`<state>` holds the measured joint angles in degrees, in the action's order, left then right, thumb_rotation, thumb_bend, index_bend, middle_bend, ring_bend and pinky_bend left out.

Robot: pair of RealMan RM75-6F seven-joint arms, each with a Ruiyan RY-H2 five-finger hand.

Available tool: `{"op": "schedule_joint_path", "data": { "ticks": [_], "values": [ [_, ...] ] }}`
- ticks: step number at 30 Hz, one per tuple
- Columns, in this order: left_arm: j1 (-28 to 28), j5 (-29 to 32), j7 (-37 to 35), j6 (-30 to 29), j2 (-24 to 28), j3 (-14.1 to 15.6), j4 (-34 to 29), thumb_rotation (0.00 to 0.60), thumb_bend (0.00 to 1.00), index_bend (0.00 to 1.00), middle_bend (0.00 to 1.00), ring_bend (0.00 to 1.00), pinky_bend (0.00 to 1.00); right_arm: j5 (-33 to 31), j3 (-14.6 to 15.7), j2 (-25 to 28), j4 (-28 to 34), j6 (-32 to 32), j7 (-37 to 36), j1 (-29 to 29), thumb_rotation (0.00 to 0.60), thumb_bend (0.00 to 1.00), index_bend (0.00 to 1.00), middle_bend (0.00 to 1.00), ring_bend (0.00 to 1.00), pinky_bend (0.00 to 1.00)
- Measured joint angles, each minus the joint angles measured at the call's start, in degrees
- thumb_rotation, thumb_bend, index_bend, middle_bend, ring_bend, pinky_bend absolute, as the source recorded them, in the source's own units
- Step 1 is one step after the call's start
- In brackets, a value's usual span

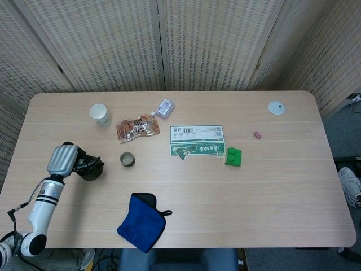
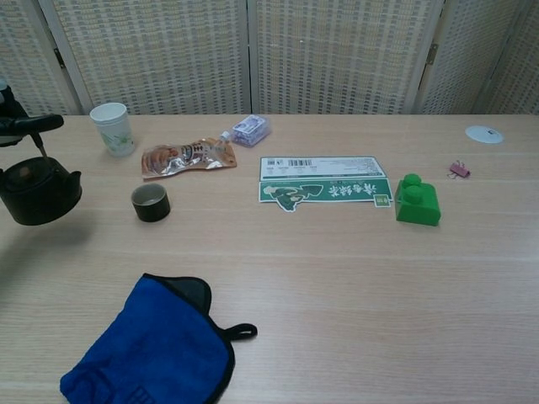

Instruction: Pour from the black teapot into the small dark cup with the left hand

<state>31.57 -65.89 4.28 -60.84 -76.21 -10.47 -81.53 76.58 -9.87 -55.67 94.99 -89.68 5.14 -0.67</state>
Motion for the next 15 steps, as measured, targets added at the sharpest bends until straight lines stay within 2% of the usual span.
{"op": "schedule_joint_path", "data": {
  "ticks": [4, 10, 15],
  "values": [
    [-0.1, 0.1, 0.7, -1.0, -0.7, -0.3, 0.4, 0.167, 0.25, 1.00, 1.00, 0.92, 0.34, 0.2, 0.0, 0.1, 0.1, -0.2, 0.1, 0.0, 0.600, 0.17, 0.19, 0.22, 0.17, 0.18],
    [-0.1, -0.3, 1.1, -2.0, -2.0, -0.7, 1.8, 0.299, 0.28, 1.00, 1.00, 0.92, 0.36, 0.6, 0.1, 0.7, 1.1, -0.3, 0.0, 0.1, 0.600, 0.17, 0.19, 0.22, 0.17, 0.18],
    [-0.1, -0.8, 1.0, -2.3, -2.7, -0.8, 2.7, 0.335, 0.29, 1.00, 1.00, 0.93, 0.37, 1.1, 0.0, 1.4, 2.3, -0.9, 0.4, 0.1, 0.600, 0.17, 0.19, 0.22, 0.16, 0.18]
  ]
}}
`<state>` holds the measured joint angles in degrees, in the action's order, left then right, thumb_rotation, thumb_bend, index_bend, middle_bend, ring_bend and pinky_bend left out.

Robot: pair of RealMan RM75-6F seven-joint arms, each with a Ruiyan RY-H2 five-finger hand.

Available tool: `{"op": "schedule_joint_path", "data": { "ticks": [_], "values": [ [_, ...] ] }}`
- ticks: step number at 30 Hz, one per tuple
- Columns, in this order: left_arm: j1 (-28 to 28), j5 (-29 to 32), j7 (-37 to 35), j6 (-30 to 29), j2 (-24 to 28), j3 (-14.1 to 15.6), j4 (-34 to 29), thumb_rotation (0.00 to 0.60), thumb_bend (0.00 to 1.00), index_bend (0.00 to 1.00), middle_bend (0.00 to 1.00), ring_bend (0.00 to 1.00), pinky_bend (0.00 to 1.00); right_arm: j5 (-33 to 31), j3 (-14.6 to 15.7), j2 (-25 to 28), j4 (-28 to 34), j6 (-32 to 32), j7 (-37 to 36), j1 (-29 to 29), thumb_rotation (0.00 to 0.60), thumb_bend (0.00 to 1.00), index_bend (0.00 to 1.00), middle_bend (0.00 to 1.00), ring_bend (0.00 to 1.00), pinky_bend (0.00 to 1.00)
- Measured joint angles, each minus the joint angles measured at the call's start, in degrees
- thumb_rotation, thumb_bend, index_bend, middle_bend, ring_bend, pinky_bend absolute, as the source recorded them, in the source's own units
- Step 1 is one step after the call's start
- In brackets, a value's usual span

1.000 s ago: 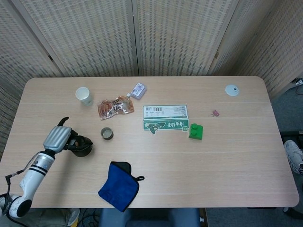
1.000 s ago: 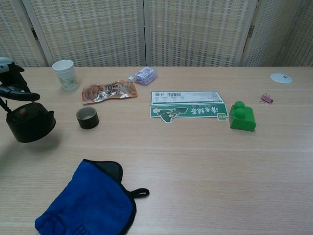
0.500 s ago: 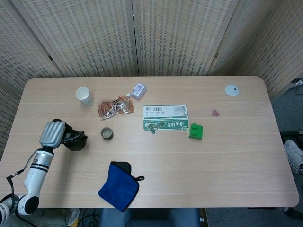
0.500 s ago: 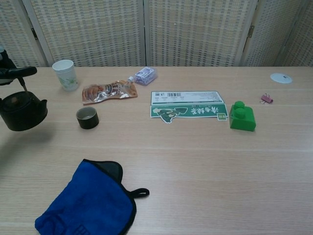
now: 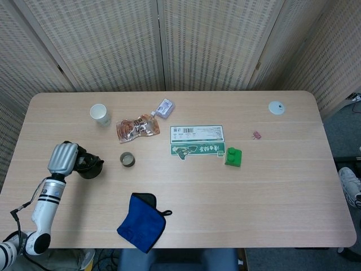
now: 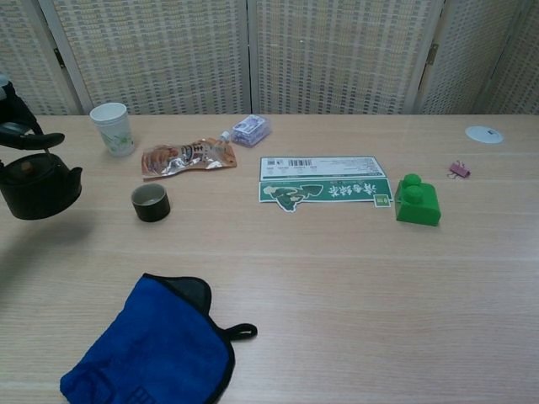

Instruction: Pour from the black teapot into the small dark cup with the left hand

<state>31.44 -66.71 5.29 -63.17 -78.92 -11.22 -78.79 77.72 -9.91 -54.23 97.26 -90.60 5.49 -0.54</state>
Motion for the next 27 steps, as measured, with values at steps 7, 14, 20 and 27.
{"op": "schedule_joint_path", "data": {
  "ticks": [7, 14, 20, 27],
  "values": [
    [0.2, -1.0, 0.0, -0.1, -0.7, 0.1, 1.5, 0.378, 0.32, 1.00, 1.00, 0.93, 0.38, -0.7, -0.9, 1.2, 1.6, -0.7, 1.7, -0.1, 0.600, 0.17, 0.19, 0.22, 0.16, 0.18],
    [0.6, -2.2, 0.1, 0.0, -1.6, 0.3, 3.1, 0.453, 0.33, 1.00, 1.00, 0.93, 0.38, -0.9, -0.7, 1.3, 2.6, -0.5, 2.5, -0.2, 0.600, 0.17, 0.19, 0.22, 0.16, 0.18],
    [1.1, -3.3, -0.1, 0.2, -2.2, 0.3, 3.9, 0.473, 0.34, 1.00, 1.00, 0.93, 0.38, -0.9, -0.3, 1.0, 2.6, -0.6, 2.6, 0.1, 0.600, 0.17, 0.19, 0.22, 0.16, 0.18],
    [2.3, -4.8, -0.1, 1.4, -2.8, 0.7, 5.1, 0.501, 0.35, 1.00, 1.00, 0.93, 0.38, -1.1, 0.1, 0.8, 2.4, -1.1, 2.4, 0.7, 0.600, 0.17, 0.19, 0.22, 0.16, 0.18]
  ]
}}
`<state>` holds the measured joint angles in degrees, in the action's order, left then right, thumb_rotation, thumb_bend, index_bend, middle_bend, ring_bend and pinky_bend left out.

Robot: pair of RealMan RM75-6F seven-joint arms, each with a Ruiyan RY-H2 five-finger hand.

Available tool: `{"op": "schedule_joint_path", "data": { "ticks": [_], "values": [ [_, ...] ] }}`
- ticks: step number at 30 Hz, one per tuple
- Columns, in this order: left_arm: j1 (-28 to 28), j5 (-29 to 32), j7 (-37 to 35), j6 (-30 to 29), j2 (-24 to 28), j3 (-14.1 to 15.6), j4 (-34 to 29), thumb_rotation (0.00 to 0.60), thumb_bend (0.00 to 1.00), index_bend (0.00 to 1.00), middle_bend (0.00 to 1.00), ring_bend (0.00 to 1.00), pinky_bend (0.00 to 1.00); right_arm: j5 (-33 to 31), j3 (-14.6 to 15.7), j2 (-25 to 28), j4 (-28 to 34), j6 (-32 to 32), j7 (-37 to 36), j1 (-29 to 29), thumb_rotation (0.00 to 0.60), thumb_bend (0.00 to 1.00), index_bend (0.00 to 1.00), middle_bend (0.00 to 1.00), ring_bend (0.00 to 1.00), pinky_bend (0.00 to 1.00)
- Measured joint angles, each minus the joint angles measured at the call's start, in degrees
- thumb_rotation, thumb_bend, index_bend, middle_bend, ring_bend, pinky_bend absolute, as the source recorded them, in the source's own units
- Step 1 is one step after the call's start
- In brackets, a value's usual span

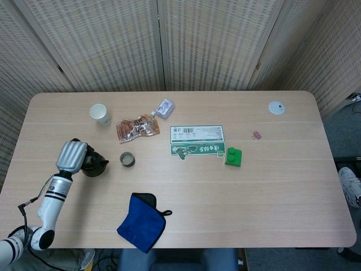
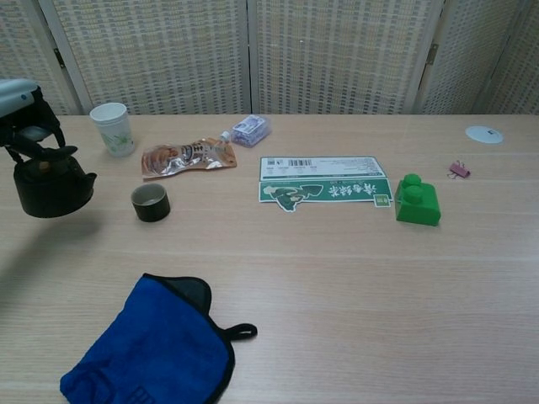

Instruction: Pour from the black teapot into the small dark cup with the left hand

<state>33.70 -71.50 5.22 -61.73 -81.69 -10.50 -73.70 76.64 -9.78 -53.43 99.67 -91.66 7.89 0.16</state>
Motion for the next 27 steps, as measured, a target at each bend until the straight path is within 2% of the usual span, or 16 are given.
{"op": "schedule_joint_path", "data": {
  "ticks": [9, 27],
  "values": [
    [1.6, -1.6, 1.1, 1.0, -1.1, 0.4, 1.4, 0.530, 0.35, 1.00, 1.00, 0.93, 0.38, 0.1, 0.2, 0.0, -0.2, -0.4, -0.3, 0.4, 0.600, 0.17, 0.19, 0.22, 0.16, 0.18],
    [5.0, -2.8, 4.8, 1.9, -4.3, -0.2, 5.6, 0.533, 0.35, 1.00, 1.00, 0.93, 0.38, -0.4, 0.2, -0.1, -1.0, -0.5, -1.1, 0.9, 0.600, 0.17, 0.19, 0.22, 0.16, 0.18]
  ]
}}
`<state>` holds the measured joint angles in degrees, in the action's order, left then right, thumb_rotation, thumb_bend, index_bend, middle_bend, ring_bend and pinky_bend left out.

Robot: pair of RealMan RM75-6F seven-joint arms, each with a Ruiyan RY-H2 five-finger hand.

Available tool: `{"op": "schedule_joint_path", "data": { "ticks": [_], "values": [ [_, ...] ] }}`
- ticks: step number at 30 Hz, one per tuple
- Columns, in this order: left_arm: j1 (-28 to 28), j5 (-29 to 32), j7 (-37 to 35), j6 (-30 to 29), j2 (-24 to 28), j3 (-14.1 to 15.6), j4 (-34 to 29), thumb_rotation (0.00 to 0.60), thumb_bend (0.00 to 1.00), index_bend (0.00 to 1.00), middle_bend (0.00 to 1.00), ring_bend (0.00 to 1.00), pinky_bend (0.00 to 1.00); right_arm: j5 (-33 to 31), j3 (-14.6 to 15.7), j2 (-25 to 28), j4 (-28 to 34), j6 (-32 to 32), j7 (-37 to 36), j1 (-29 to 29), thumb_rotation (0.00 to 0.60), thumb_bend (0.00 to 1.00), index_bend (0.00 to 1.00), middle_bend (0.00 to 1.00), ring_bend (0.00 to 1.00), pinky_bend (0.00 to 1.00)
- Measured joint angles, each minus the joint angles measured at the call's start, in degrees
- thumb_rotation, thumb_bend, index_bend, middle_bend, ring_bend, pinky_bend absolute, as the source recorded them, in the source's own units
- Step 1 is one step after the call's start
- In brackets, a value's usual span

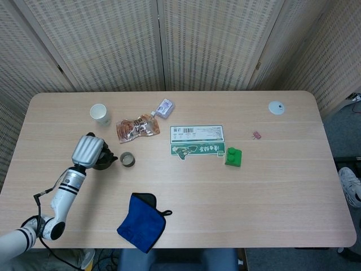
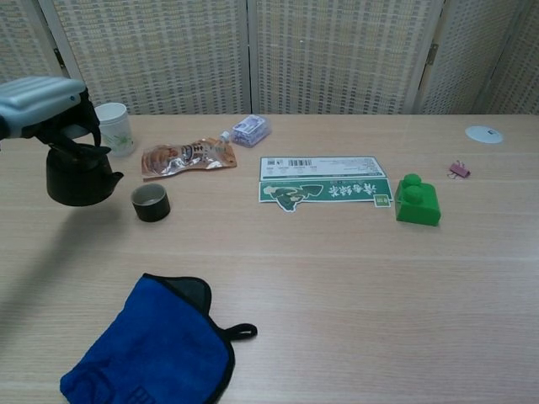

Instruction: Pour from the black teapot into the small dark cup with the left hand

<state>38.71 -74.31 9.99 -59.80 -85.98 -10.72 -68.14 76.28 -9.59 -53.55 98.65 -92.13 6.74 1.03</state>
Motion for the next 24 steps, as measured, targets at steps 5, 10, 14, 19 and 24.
{"op": "schedule_joint_path", "data": {
  "ticks": [5, 10, 14, 19, 24],
  "values": [
    [0.9, -0.8, 1.8, -0.3, -1.6, 0.3, 2.3, 0.536, 0.35, 1.00, 1.00, 0.93, 0.38, -0.2, 0.0, 0.0, -0.3, 0.0, -0.3, 0.1, 0.600, 0.17, 0.19, 0.22, 0.16, 0.18],
    [1.6, -1.2, 3.1, -0.3, -2.6, 0.4, 3.6, 0.535, 0.35, 1.00, 1.00, 0.93, 0.38, -0.2, 0.0, -0.1, -0.5, 0.0, -0.7, 0.3, 0.600, 0.17, 0.19, 0.22, 0.16, 0.18],
    [2.0, -1.6, 3.9, -0.4, -3.3, 0.7, 4.6, 0.540, 0.35, 1.00, 1.00, 0.93, 0.38, -0.5, 0.0, -0.1, -0.8, 0.0, -1.1, 0.5, 0.600, 0.17, 0.19, 0.22, 0.16, 0.18],
    [2.4, -2.9, 5.5, -1.1, -4.2, 1.3, 5.9, 0.549, 0.35, 1.00, 1.00, 0.93, 0.38, -0.7, -0.1, -0.1, -1.0, 0.0, -1.3, 0.6, 0.600, 0.17, 0.19, 0.22, 0.16, 0.18],
    [2.8, -3.9, 6.8, -1.7, -4.9, 1.8, 6.8, 0.559, 0.35, 1.00, 1.00, 0.93, 0.38, -0.9, -0.1, -0.1, -1.2, 0.2, -1.5, 0.6, 0.600, 0.17, 0.19, 0.22, 0.16, 0.18]
  ]
}}
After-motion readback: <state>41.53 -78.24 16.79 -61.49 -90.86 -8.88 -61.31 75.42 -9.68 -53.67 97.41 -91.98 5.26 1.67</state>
